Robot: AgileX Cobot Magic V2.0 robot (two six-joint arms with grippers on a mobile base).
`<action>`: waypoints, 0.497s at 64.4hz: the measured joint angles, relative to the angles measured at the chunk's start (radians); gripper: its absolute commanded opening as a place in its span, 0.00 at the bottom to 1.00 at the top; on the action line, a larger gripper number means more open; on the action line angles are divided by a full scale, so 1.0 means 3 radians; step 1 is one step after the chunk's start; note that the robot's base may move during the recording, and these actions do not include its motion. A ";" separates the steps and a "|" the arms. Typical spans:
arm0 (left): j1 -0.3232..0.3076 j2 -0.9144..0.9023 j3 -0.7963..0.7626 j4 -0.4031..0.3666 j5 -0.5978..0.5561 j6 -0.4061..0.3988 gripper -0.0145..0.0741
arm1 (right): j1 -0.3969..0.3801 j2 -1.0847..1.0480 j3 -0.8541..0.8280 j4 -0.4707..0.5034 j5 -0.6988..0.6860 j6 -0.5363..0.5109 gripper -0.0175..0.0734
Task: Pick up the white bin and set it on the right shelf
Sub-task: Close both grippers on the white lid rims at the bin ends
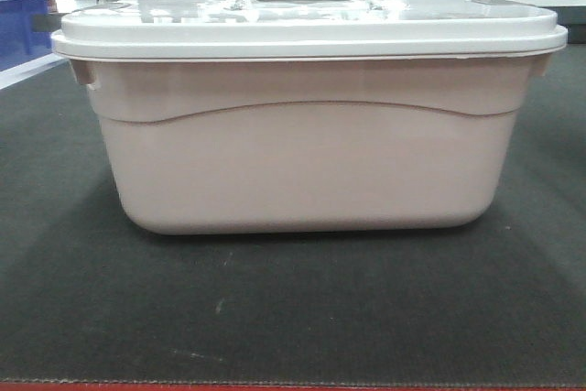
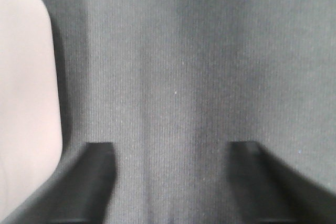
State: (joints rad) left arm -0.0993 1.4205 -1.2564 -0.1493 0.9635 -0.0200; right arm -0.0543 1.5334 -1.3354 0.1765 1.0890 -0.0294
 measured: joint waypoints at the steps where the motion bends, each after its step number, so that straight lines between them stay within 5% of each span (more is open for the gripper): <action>1: 0.0000 0.0000 0.0000 -0.0009 -0.0009 0.0006 0.80 | 0.0000 0.0000 0.0000 0.0006 0.0000 0.0000 0.89; 22: 0.0000 0.0000 -0.0008 -0.0289 0.0078 0.0007 0.72 | 0.0000 0.0008 -0.0058 0.0066 0.0009 -0.0029 0.88; 32: 0.0227 0.0007 -0.0223 -0.0873 0.0249 0.0067 0.72 | 0.0000 0.0008 -0.0461 0.0258 0.0148 -0.0116 0.88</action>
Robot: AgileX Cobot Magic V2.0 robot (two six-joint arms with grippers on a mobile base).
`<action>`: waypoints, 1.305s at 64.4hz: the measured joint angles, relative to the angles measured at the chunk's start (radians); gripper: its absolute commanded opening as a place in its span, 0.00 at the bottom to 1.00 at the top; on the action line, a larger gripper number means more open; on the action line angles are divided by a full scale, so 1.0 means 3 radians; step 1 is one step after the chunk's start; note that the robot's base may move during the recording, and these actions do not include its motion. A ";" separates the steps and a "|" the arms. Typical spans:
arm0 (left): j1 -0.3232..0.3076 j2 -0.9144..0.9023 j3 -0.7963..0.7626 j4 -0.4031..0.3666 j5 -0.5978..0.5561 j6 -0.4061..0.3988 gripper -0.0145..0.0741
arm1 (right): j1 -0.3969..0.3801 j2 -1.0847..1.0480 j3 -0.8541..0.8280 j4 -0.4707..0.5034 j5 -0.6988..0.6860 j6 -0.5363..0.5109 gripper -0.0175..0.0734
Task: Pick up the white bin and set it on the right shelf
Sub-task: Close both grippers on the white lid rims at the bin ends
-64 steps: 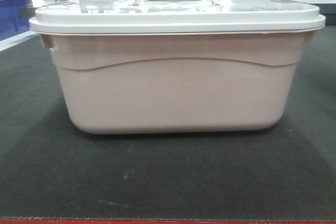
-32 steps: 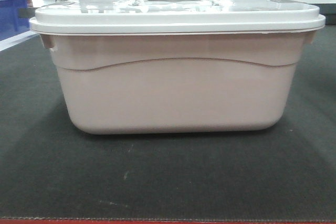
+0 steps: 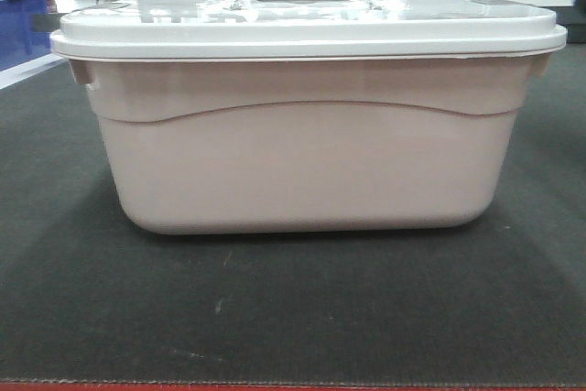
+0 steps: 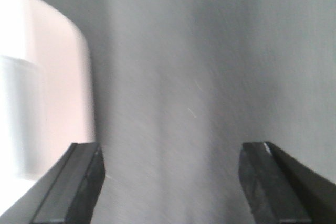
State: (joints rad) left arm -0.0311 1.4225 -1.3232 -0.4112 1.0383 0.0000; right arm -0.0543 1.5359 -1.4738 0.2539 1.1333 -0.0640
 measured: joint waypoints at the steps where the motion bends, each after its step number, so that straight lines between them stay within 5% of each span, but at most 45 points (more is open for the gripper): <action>1: 0.0035 0.0000 -0.0017 -0.0075 0.0011 0.0030 0.72 | -0.0007 0.0000 -0.0042 0.0035 0.0010 -0.0018 0.88; 16: 0.0566 0.0058 0.0044 -0.1814 0.0261 0.1084 0.72 | -0.0221 0.0115 -0.0310 0.1063 0.0285 -0.0496 0.88; 36: 0.0629 0.0462 0.0328 -0.2711 0.0436 0.1953 0.72 | -0.0606 0.0651 -0.0210 0.1991 0.0306 -0.1128 0.88; 52: 0.0642 0.0795 0.0614 -0.3146 0.0499 0.2350 0.72 | -0.0610 0.0760 0.0210 0.2578 0.0282 -0.1526 0.88; 68: 0.0560 0.0801 0.0688 -0.3098 0.0493 0.2437 0.72 | -0.0548 0.0759 0.0390 0.2658 0.0245 -0.1701 0.88; 84: 0.0294 0.0801 0.0690 -0.3038 0.0435 0.2449 0.72 | -0.0227 0.0759 0.0407 0.2754 0.0224 -0.1739 0.88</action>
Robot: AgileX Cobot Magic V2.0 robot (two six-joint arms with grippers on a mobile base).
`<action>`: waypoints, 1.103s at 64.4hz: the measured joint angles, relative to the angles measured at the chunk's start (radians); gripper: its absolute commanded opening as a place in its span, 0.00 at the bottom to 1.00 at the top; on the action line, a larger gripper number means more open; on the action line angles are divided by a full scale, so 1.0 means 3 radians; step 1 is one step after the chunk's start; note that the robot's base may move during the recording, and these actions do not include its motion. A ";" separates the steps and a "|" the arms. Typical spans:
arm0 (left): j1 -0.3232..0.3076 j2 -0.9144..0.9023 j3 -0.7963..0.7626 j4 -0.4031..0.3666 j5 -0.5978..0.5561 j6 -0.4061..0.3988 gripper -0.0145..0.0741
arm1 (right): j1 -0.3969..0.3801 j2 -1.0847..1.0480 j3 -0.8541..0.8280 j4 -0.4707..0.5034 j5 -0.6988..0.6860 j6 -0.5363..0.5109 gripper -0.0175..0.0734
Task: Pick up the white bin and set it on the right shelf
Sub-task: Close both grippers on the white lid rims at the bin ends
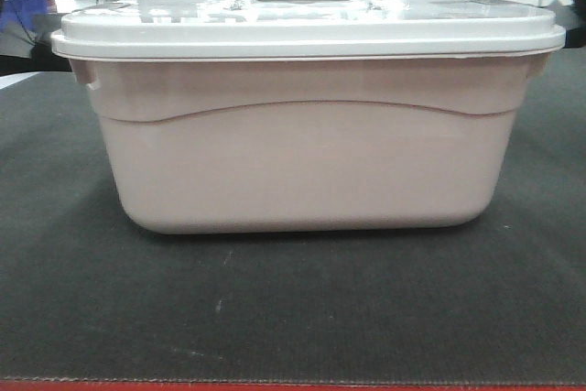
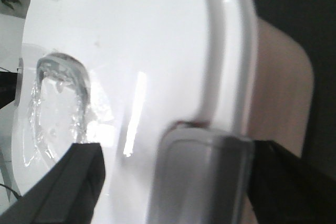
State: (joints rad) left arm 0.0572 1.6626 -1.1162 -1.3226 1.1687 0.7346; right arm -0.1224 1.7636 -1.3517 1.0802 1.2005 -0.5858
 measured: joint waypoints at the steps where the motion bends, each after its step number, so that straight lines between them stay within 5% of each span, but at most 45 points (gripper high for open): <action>1: -0.0002 0.0000 0.0000 0.0006 0.0000 0.0000 0.72 | 0.0010 0.0000 0.0000 0.0000 -0.0009 0.0000 0.88; 43: -0.0028 0.0000 0.0000 0.0026 -0.0039 0.0000 0.72 | 0.0054 -0.0270 0.0021 -0.0228 -0.0013 0.0266 0.88; 71: -0.0028 0.0000 0.0000 0.0104 0.0012 0.0000 0.72 | 0.0061 -0.0371 0.0564 -0.0143 -0.0013 0.0246 0.88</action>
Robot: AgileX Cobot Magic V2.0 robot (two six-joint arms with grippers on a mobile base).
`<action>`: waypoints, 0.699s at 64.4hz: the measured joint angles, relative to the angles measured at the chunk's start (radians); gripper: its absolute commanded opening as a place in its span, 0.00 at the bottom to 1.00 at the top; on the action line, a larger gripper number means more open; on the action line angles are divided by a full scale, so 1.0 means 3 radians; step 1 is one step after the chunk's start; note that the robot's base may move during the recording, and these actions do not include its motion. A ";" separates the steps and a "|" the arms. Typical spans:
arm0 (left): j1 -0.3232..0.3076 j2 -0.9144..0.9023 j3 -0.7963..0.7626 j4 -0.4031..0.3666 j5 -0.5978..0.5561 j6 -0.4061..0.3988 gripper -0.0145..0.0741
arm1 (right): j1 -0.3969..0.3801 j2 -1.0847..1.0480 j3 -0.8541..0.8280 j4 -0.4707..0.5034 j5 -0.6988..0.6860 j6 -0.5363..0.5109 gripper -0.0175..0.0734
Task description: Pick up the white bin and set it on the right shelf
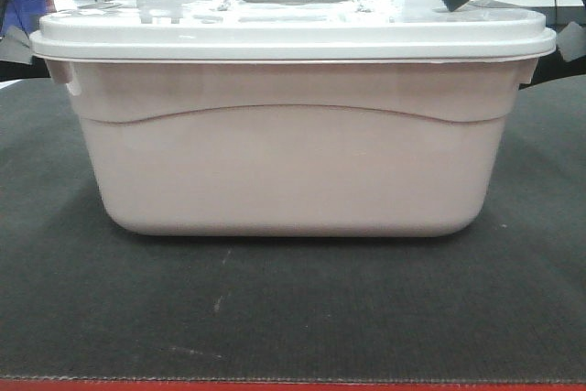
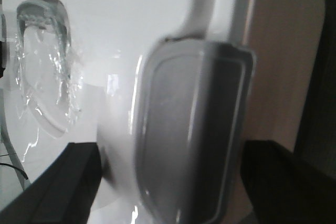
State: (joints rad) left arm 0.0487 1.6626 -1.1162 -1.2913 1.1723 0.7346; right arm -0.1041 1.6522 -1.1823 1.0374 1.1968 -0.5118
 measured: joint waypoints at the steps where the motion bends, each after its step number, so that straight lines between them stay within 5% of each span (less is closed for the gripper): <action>1: 0.0000 0.0000 0.0000 0.0008 0.0006 0.0000 0.72 | 0.0000 0.0000 -0.0003 0.0010 0.0000 -0.0007 0.88; 45: 0.0000 0.0000 0.0000 -0.0109 -0.0017 0.0015 0.72 | 0.0000 0.0000 0.0009 0.0156 -0.0066 -0.0110 0.88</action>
State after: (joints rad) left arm 0.0487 1.6626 -1.1162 -1.3242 1.1671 0.7391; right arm -0.1041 1.6522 -1.1795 1.0842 1.1768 -0.5449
